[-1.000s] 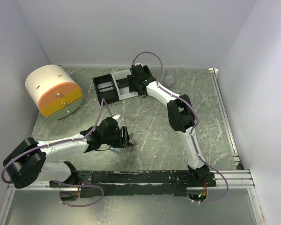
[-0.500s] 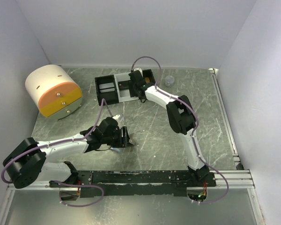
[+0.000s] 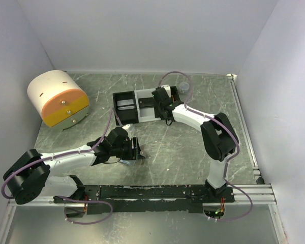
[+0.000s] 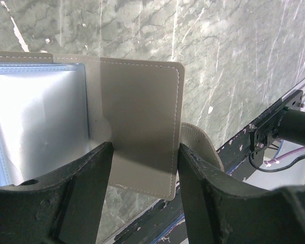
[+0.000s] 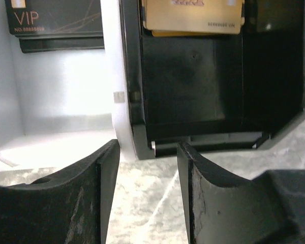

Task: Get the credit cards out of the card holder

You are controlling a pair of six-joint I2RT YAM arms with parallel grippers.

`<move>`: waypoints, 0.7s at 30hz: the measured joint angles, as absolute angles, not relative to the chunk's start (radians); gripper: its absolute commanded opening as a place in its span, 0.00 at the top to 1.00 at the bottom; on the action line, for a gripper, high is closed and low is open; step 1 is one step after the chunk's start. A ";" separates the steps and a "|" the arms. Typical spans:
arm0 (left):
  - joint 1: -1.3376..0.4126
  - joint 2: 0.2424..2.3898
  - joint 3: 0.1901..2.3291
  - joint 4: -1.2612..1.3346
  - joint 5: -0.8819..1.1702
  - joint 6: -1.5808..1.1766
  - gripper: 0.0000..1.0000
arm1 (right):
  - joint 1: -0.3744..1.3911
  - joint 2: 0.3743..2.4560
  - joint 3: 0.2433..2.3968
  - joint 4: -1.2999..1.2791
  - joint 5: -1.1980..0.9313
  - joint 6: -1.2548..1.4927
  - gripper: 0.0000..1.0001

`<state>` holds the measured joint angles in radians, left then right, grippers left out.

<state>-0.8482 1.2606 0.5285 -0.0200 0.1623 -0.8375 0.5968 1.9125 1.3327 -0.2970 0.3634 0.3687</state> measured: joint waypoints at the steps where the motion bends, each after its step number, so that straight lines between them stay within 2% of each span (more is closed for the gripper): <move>1: -0.848 1.262 0.529 -0.020 0.164 -0.838 0.36 | 0.597 1.895 1.313 -0.297 0.368 0.374 0.52; 11: -0.851 1.300 0.529 0.006 0.194 -0.838 0.36 | 0.591 1.769 1.119 -0.318 0.381 0.416 0.53; 17: -0.855 1.313 0.533 0.010 0.197 -0.836 0.36 | 0.590 1.728 1.118 -0.319 0.329 0.432 0.46; 21: -0.855 1.319 0.538 0.009 0.197 -0.833 0.35 | 0.590 1.737 1.195 -0.319 0.302 0.431 0.43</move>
